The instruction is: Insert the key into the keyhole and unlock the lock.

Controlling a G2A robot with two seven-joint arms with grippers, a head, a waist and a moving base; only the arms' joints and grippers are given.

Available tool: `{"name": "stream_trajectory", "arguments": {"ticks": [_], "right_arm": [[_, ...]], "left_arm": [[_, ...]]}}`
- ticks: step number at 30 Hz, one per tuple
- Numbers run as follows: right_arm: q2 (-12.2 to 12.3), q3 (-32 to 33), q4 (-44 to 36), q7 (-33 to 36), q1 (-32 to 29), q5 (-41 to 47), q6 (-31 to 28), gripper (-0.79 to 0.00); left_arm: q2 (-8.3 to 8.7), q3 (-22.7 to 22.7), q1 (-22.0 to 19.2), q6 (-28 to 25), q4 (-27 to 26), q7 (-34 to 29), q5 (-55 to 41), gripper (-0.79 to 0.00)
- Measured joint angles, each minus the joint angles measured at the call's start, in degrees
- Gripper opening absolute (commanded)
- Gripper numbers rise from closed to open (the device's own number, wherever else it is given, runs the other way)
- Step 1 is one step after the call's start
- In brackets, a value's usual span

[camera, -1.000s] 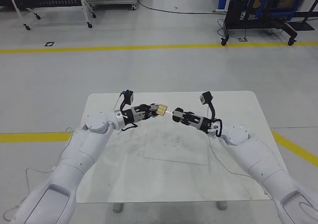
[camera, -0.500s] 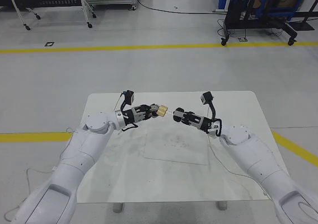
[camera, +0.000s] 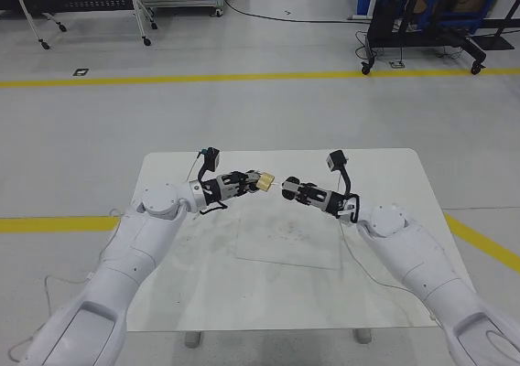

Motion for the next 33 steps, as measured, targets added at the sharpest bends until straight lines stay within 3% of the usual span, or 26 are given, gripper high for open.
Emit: {"name": "stream_trajectory", "arguments": {"ticks": [17,25,33], "right_arm": [[-0.86,0.83,-1.19,-3.12,-1.13,-6.0,-0.27,-0.785],[-0.53,3.97,-2.28,-5.73,-2.62,-6.46,-4.2,-0.785],[-0.26,5.18,-4.1,-3.57,-3.56,-5.01,-5.44,-0.785]], "left_arm": [[-0.36,-0.61,0.49,1.24,-0.33,3.58,2.01,-0.785],[-0.8,-1.95,0.78,5.61,0.65,1.8,-3.46,-0.785],[-1.42,-2.63,0.1,10.92,2.78,-4.3,-9.65,-0.785]]}}
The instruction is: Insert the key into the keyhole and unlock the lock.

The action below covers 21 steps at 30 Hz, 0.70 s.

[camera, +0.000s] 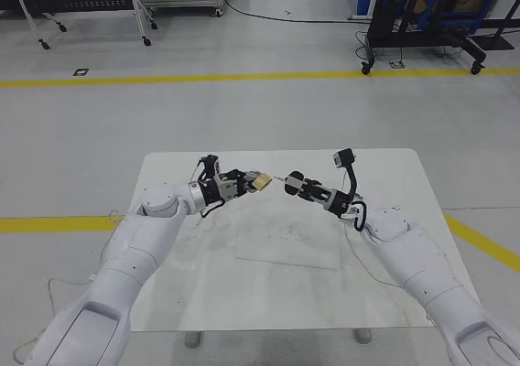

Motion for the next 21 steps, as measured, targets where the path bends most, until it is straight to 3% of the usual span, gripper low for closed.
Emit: {"name": "stream_trajectory", "arguments": {"ticks": [6,11,21], "right_arm": [[0.0,0.01,-0.04,-0.11,-0.03,-0.12,0.13,-0.785],[0.1,1.63,-2.52,1.09,-1.8,5.17,5.53,-0.785],[1.28,4.86,-15.51,-7.1,-9.19,9.44,37.73,-0.785]], "left_arm": [[-0.37,0.18,-0.64,-0.47,1.28,-0.83,-0.15,-0.785],[-0.55,0.33,-0.94,-1.5,1.75,0.22,0.96,-0.785],[-1.09,1.4,-1.0,-2.38,1.43,7.86,5.83,-0.785]]}}
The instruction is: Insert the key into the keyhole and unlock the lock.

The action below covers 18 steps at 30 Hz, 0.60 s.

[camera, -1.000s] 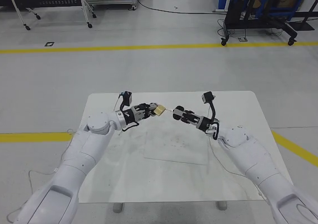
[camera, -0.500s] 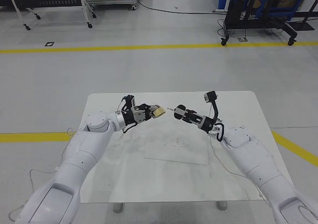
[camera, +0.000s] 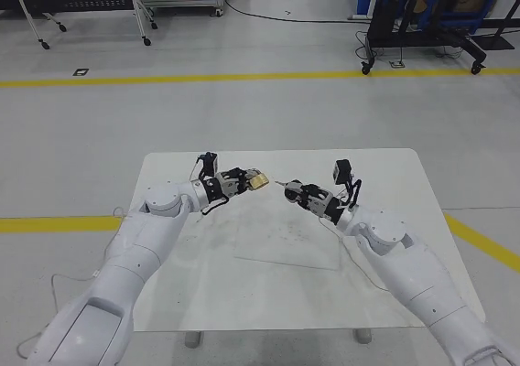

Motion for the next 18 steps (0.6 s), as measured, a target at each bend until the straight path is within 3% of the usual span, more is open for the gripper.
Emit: {"name": "stream_trajectory", "arguments": {"ticks": [6,18], "right_arm": [[0.43,1.88,-8.68,-6.05,-4.61,-2.15,6.45,-0.785],[0.46,2.58,-10.46,-6.37,-5.96,-1.41,6.59,-0.785]], "left_arm": [[-0.81,0.49,0.72,1.27,-1.02,4.73,-0.47,-0.785],[-1.09,0.08,1.36,2.21,-1.48,5.32,-1.69,-0.785]]}}
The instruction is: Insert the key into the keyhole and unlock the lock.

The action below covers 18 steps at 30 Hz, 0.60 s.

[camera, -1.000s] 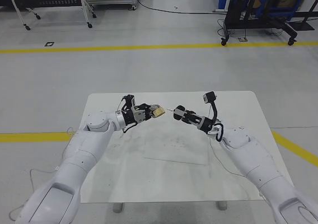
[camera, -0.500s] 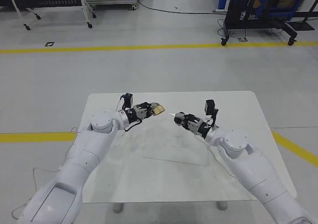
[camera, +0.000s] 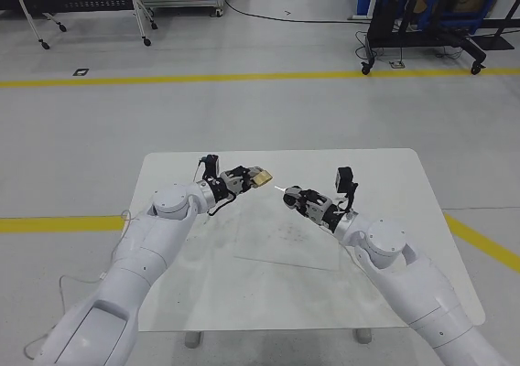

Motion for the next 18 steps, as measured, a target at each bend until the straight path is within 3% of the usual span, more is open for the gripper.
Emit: {"name": "stream_trajectory", "arguments": {"ticks": [9,18], "right_arm": [[-1.24,-2.42,-0.85,-9.74,-0.68,-4.03,0.99,-0.785],[-2.69,-3.52,0.47,-12.24,0.52,-0.07,2.01,-0.785]], "left_arm": [[0.25,-0.84,2.08,1.78,-4.05,3.0,1.68,-0.785],[0.45,-1.27,3.09,1.86,-5.75,3.75,4.08,-0.785]]}}
